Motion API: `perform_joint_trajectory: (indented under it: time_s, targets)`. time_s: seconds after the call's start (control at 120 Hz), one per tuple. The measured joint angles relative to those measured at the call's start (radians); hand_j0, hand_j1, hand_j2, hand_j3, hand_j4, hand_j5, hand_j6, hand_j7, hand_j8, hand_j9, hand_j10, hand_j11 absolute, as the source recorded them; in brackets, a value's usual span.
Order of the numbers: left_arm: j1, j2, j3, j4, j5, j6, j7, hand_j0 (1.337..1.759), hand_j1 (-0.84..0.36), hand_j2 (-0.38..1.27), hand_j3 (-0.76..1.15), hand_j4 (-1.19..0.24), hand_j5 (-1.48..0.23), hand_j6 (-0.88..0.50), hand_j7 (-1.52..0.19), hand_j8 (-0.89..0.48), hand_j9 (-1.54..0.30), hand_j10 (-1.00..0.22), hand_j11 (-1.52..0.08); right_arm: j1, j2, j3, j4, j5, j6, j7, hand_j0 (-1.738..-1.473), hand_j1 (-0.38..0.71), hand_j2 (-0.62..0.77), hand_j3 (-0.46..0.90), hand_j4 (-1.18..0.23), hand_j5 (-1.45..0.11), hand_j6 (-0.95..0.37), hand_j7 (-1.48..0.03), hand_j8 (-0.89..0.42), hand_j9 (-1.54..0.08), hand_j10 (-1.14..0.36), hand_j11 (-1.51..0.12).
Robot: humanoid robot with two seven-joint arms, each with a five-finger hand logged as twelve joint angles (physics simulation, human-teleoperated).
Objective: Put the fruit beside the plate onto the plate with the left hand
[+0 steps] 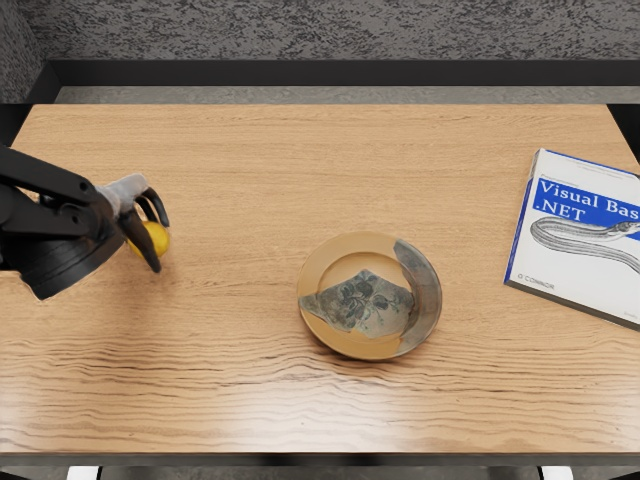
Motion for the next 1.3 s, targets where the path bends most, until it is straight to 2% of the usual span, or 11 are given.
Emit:
perform_joint_trajectory:
  time_s: [0.125,0.167,0.208,0.358,0.583,0.633,0.717,0.967,1.017,1.15,1.3]
  targets:
    - [-0.021,0.011,-0.159,0.009,0.001,0.0,0.001,1.652,-0.22,0.6,0.0,-0.88,-1.11,-0.57,-1.12,-0.58,-1.15,-0.86,-1.17,0.0,0.0,0.0,0.0,0.0,0.0,0.0,-1.658,-0.34,0.0,0.0,-0.01,-0.01,-0.01,-0.01,-0.01,-0.01,-0.01,-0.01]
    - [-0.008,0.007,-0.22,0.012,0.002,0.0,0.0,1.653,-0.24,0.67,0.0,-0.88,-1.11,-0.56,-1.12,-0.56,-1.15,-0.85,-1.17,0.0,0.0,0.0,0.0,0.0,0.0,0.0,-1.658,-0.34,0.0,0.0,-0.01,-0.01,-0.01,-0.01,-0.01,-0.01,-0.01,-0.01]
    - [-0.006,0.008,-0.271,0.013,0.003,-0.01,-0.001,1.653,-0.23,0.59,0.0,-0.88,-1.12,-0.55,-1.12,-0.56,-1.15,-0.85,-1.17,0.0,0.0,0.0,0.0,0.0,0.0,0.0,-1.658,-0.34,0.0,0.0,-0.01,-0.01,-0.01,-0.01,-0.01,-0.01,-0.01,-0.01]
    - [0.042,-0.025,-0.401,0.015,0.002,-0.048,-0.004,1.654,-0.29,0.68,0.0,-0.88,-1.12,-0.52,-1.14,-0.52,-1.15,-0.84,-1.17,0.0,0.0,0.0,0.0,0.0,0.0,0.0,-1.658,-0.34,0.0,0.0,-0.01,-0.01,-0.01,-0.01,-0.01,-0.01,-0.01,-0.01]
    - [0.089,-0.053,-0.498,0.016,0.003,-0.304,-0.024,1.654,-0.25,0.6,0.0,-0.88,-1.13,-0.54,-1.14,-0.55,-1.15,-0.86,-1.16,0.0,0.0,0.0,0.0,0.0,0.0,0.0,-1.658,-0.34,0.0,0.0,-0.01,-0.01,-0.01,-0.01,-0.01,-0.01,-0.01,-0.01]
    - [0.095,-0.063,-0.513,0.016,0.002,-0.341,-0.026,1.654,-0.27,0.66,0.0,-0.87,-1.14,-0.52,-1.15,-0.54,-1.15,-0.86,-1.16,0.0,0.0,0.0,0.0,0.0,0.0,0.0,-1.658,-0.34,0.0,0.0,-0.01,-0.01,-0.01,-0.01,-0.01,-0.01,-0.01,-0.01]
    - [0.108,-0.067,-0.526,0.017,0.007,-0.373,-0.029,1.654,-0.32,0.76,0.0,-0.87,-1.15,-0.5,-1.15,-0.52,-1.15,-0.83,-1.17,0.0,0.0,0.0,0.0,0.0,0.0,0.0,-1.658,-0.34,0.0,0.0,-0.01,-0.01,-0.01,-0.01,-0.01,-0.01,-0.01,-0.01]
    - [0.137,-0.1,-0.532,0.061,0.015,-0.392,-0.03,1.654,-0.28,0.66,0.0,-0.87,-1.12,-0.53,-1.13,-0.54,-1.15,-0.84,-1.16,0.0,0.0,0.0,0.0,0.0,0.0,0.0,-1.658,-0.34,0.0,0.0,-0.01,-0.01,-0.01,-0.01,-0.01,-0.01,-0.01,-0.01]
    - [0.137,-0.1,-0.533,0.063,0.014,-0.391,-0.03,1.654,-0.24,0.55,0.0,-0.79,-1.0,-0.51,-1.01,-0.51,-1.03,-0.77,-1.04,0.0,0.0,0.0,0.0,0.0,0.0,0.0,-1.658,-0.34,0.0,0.0,-0.01,-0.01,-0.01,-0.01,-0.01,-0.01,-0.01,-0.01]
    - [0.138,-0.113,-0.535,0.067,0.014,-0.394,-0.03,1.656,0.02,0.29,0.0,-0.43,-0.55,-0.28,-0.55,-0.29,-0.56,-0.42,-0.56,0.0,0.0,0.0,0.0,0.0,0.0,0.0,-1.658,-0.34,0.0,0.0,-0.01,-0.01,-0.01,-0.01,-0.01,-0.01,-0.01,-0.01]
    - [0.125,-0.082,-0.529,0.064,0.005,-0.401,-0.029,1.657,0.18,0.14,0.0,-0.21,-0.27,-0.14,-0.27,-0.14,-0.28,-0.21,-0.28,0.0,0.0,0.0,0.0,0.0,0.0,0.0,-1.658,-0.34,0.0,0.0,-0.01,-0.01,-0.01,-0.01,-0.01,-0.01,-0.01,-0.01]
